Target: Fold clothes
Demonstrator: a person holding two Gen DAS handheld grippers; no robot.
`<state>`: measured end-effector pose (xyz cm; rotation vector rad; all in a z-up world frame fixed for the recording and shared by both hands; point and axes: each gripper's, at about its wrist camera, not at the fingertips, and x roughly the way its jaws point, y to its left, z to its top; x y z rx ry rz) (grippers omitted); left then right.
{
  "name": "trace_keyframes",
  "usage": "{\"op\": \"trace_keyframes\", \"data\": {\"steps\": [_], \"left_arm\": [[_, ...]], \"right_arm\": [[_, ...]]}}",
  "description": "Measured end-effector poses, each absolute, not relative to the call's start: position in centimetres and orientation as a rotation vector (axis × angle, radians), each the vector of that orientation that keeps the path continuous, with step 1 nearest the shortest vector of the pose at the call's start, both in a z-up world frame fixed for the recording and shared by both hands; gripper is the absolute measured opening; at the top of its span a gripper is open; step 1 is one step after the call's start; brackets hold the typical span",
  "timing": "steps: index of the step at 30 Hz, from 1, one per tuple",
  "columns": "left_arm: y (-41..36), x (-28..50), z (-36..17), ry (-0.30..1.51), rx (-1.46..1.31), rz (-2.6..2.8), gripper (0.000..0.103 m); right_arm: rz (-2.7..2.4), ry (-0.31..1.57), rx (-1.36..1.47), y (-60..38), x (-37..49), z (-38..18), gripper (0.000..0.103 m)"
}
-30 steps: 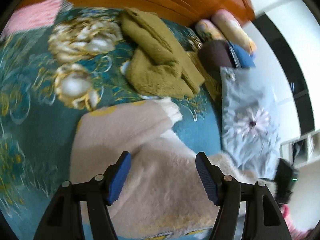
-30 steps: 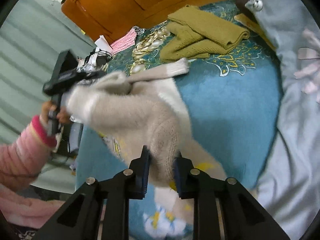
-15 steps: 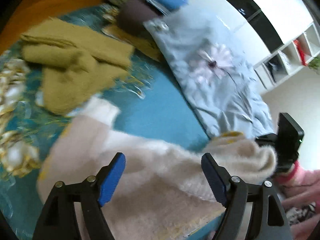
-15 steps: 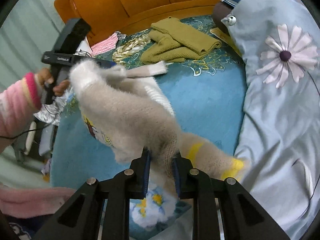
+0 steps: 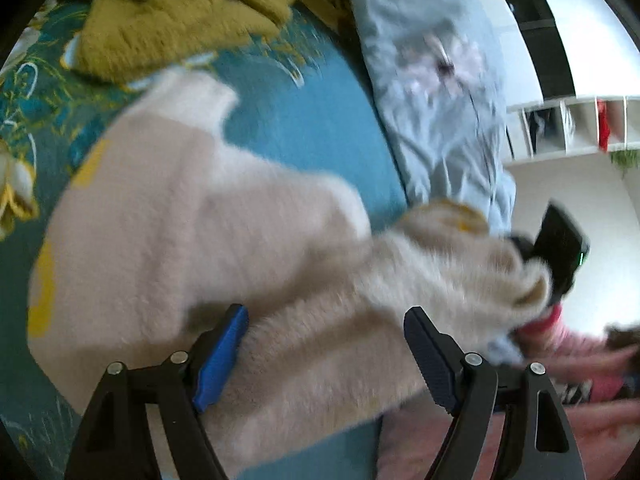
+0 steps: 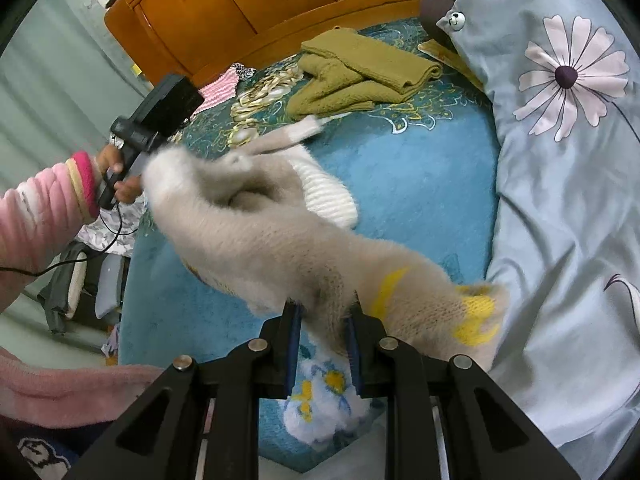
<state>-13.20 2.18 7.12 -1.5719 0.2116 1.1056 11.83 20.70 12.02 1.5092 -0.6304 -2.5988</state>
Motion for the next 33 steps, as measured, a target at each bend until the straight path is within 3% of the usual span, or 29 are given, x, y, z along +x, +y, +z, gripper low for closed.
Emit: {"op": "trace_keyframes", "data": {"steps": [14,18,19,22,24,27,30,33], "left_arm": [[-2.0,-2.5,8.4,0.737,-1.23,1.426,0.082],[-3.7,-2.9,9.0,0.652,-1.255,1.572,0.08],[-4.2,-3.1,9.2,0.621,-1.266,1.609,0.078],[-5.5,-3.6,9.9,0.524,-1.294,1.72,0.056],[-6.4,-3.9,10.3,0.458,-1.311,1.793,0.035],[-7.4,-4.2,11.0,0.387,-1.319,1.902,0.022],[-5.9,-3.9,12.9,0.443,-1.259,2.011,0.016],[-4.8,-4.9,16.0,0.38,-1.199,2.124,0.013]], "right_arm": [[-2.555,-0.565,1.544,20.0,11.1,11.5,0.027],[-2.578,-0.543,1.561,19.7,11.0,11.5,0.027],[-2.592,-0.535,1.565,19.6,11.0,11.6,0.025],[-2.644,-0.524,1.564,19.4,10.9,12.0,0.025],[-2.682,-0.534,1.539,19.6,10.7,12.5,0.024],[-2.74,-0.553,1.494,20.0,9.9,13.5,0.023],[-2.809,-0.549,1.441,20.8,8.8,15.0,0.021],[-2.885,-0.568,1.342,22.1,8.2,17.4,0.019]]}}
